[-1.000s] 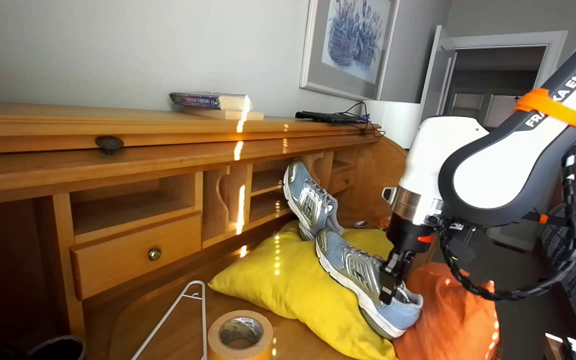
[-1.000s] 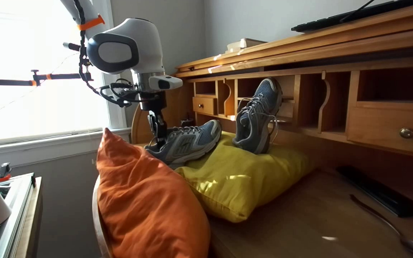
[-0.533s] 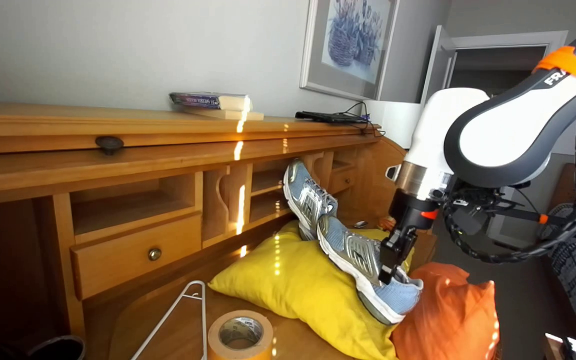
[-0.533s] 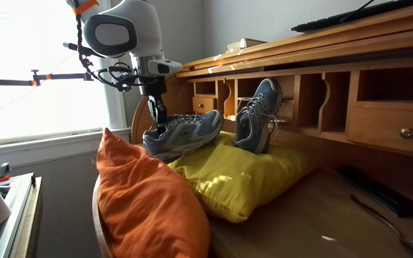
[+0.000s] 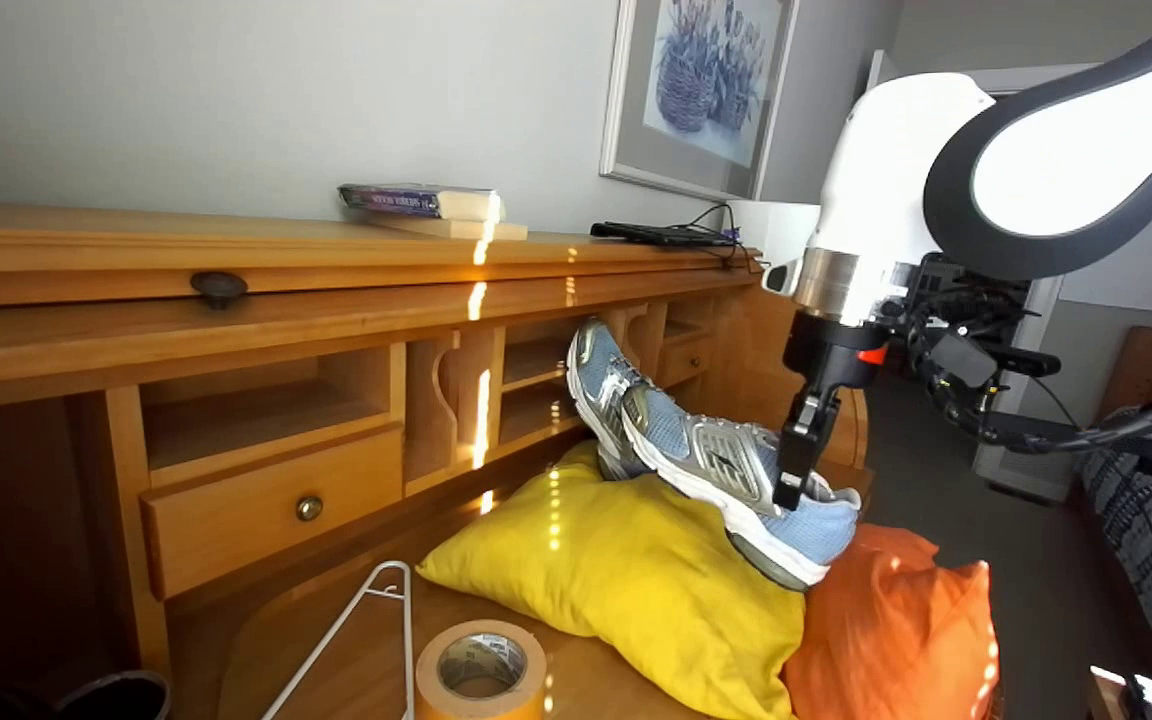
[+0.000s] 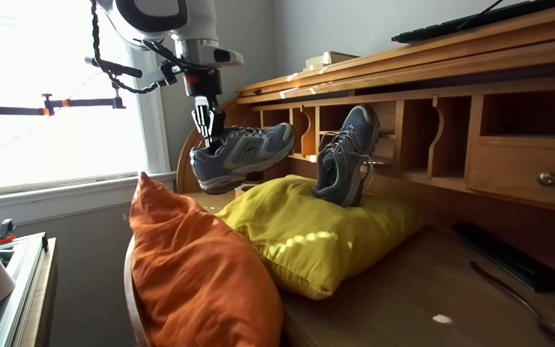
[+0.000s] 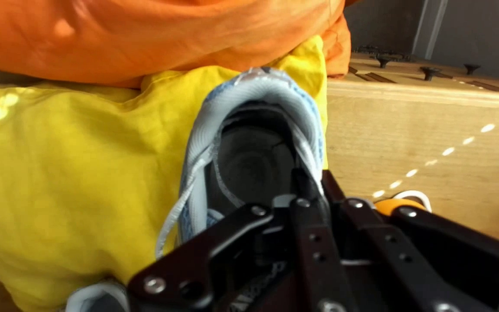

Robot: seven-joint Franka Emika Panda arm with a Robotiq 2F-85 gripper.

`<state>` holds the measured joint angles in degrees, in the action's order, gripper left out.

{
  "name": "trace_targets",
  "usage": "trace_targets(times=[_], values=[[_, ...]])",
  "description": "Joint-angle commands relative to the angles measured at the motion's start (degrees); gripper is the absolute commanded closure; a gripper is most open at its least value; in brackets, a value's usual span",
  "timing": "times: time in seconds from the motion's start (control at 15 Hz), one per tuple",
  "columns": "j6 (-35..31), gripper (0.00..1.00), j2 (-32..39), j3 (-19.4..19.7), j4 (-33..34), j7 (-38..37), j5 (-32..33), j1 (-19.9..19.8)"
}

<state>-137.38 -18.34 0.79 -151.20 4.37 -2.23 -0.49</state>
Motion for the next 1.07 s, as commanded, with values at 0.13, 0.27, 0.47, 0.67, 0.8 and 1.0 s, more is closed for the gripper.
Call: trace_targets(times=[0.13, 0.27, 0.47, 0.67, 0.8, 1.0], values=[[12.19, 0.98, -3.47, -1.65, 7.19, -0.33, 6.33, -0.14], [14.76, 0.98, -3.41, -1.8, 10.49, -0.15, 7.73, -0.19], [17.25, 0.98, -2.93, -1.77, 14.71, 0.46, 9.03, -0.02], [19.1, 0.98, -2.46, -1.77, 18.33, 1.11, 9.96, 0.17], [19.67, 0.98, -2.44, -1.69, 19.68, 1.36, 9.9, 0.26], [18.08, 0.92, -2.62, -1.4, 18.61, 1.07, 8.68, 0.43]])
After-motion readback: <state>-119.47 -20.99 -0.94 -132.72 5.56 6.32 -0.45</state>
